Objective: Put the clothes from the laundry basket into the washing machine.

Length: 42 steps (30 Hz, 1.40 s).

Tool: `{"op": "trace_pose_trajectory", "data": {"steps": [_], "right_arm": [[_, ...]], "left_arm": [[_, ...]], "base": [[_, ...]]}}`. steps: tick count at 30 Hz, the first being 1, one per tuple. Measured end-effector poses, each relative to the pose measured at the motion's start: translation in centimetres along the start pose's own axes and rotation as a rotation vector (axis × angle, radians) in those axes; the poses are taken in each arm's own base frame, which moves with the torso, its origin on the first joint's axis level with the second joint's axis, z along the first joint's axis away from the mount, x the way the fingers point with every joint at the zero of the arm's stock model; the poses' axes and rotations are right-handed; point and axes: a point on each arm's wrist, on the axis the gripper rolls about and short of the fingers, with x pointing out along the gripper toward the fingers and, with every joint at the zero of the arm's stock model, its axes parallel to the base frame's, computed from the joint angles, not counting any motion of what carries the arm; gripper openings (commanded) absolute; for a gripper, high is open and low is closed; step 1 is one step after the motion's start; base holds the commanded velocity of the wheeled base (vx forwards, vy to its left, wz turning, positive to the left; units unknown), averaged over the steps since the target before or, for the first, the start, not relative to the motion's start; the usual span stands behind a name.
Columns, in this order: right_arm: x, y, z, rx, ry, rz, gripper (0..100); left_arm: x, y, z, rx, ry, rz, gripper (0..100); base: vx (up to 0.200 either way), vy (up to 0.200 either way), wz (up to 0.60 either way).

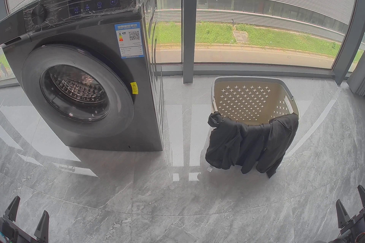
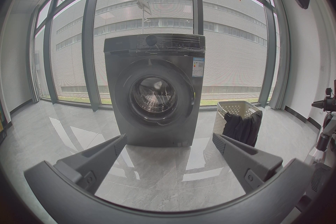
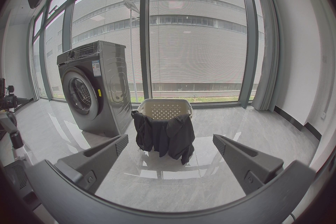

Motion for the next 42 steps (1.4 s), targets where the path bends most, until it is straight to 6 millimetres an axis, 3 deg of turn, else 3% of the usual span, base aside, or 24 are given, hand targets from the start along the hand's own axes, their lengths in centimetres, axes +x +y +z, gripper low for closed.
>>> {"op": "trace_pose_trajectory", "data": {"steps": [12,42], "right_arm": [[0.0,0.0,0.0,0.0,0.0,0.0,100],[0.0,0.0,0.0,0.0,0.0,0.001,100]], "left_arm": [[0.0,0.0,0.01,-0.001,-0.001,0.0,100],[0.0,0.0,0.0,0.0,0.0,0.0,100]], "base": [[0.05,0.0,0.0],[0.0,-0.193,0.0]]}}
